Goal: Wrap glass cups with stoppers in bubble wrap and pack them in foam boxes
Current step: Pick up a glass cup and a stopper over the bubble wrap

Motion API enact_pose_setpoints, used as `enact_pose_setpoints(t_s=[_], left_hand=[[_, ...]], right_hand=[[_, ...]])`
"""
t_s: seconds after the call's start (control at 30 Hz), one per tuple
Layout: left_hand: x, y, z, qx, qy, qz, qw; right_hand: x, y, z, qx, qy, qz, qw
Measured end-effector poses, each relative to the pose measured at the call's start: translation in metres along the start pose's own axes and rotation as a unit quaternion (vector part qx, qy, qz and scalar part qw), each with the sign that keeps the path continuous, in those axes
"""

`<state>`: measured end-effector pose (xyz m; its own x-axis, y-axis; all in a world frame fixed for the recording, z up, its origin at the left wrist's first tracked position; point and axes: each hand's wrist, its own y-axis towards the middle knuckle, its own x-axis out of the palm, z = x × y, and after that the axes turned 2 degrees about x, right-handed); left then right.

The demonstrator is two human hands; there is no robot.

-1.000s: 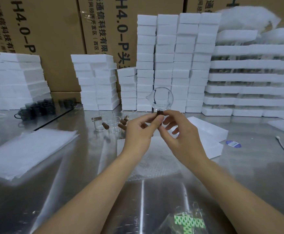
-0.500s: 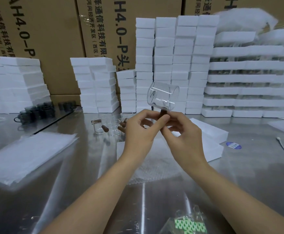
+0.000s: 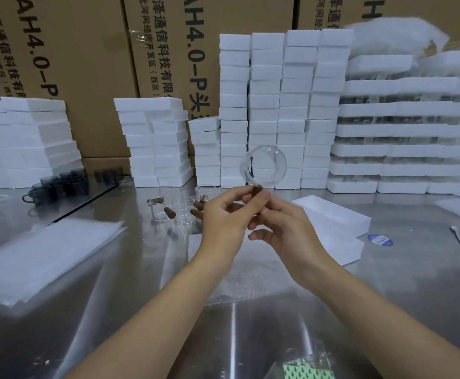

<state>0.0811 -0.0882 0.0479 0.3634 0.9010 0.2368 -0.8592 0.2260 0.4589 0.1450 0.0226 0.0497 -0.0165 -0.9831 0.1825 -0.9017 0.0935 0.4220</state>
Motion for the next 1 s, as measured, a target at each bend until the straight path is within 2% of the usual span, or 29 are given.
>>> enact_pose_setpoints(t_s=[0.13, 0.23, 0.3, 0.4, 0.47, 0.63, 0.83, 0.9, 1.0], left_hand=[[-0.002, 0.003, -0.002, -0.011, 0.022, -0.011, 1.0], [-0.007, 0.007, 0.003, -0.041, 0.041, -0.026, 0.998], [-0.012, 0.01, 0.005, -0.049, 0.072, -0.024, 0.996], [-0.019, 0.012, 0.006, -0.006, 0.11, -0.072, 0.991], [-0.022, 0.013, 0.005, 0.02, 0.135, -0.092, 0.986], [-0.025, 0.016, 0.002, 0.059, 0.207, -0.069, 0.974], [-0.026, 0.014, -0.001, 0.079, 0.23, -0.04, 0.969], [-0.024, 0.014, 0.001, 0.084, 0.227, -0.028, 0.97], [-0.023, 0.013, 0.004, 0.087, 0.215, -0.026, 0.972]], right_hand=[[-0.005, 0.004, 0.005, 0.018, 0.001, 0.006, 1.0], [-0.011, 0.009, 0.007, 0.018, -0.026, 0.074, 0.997], [-0.018, 0.011, 0.005, -0.008, -0.098, 0.117, 0.988], [-0.026, 0.01, 0.004, -0.064, -0.251, 0.159, 0.953], [-0.031, 0.009, 0.005, -0.089, -0.305, 0.188, 0.929], [-0.042, 0.01, 0.005, -0.151, -0.397, 0.181, 0.887], [-0.043, 0.008, 0.009, -0.114, -0.32, 0.208, 0.917], [-0.042, 0.008, 0.01, -0.075, -0.284, 0.197, 0.935], [-0.039, 0.008, 0.012, -0.04, -0.287, 0.153, 0.945]])
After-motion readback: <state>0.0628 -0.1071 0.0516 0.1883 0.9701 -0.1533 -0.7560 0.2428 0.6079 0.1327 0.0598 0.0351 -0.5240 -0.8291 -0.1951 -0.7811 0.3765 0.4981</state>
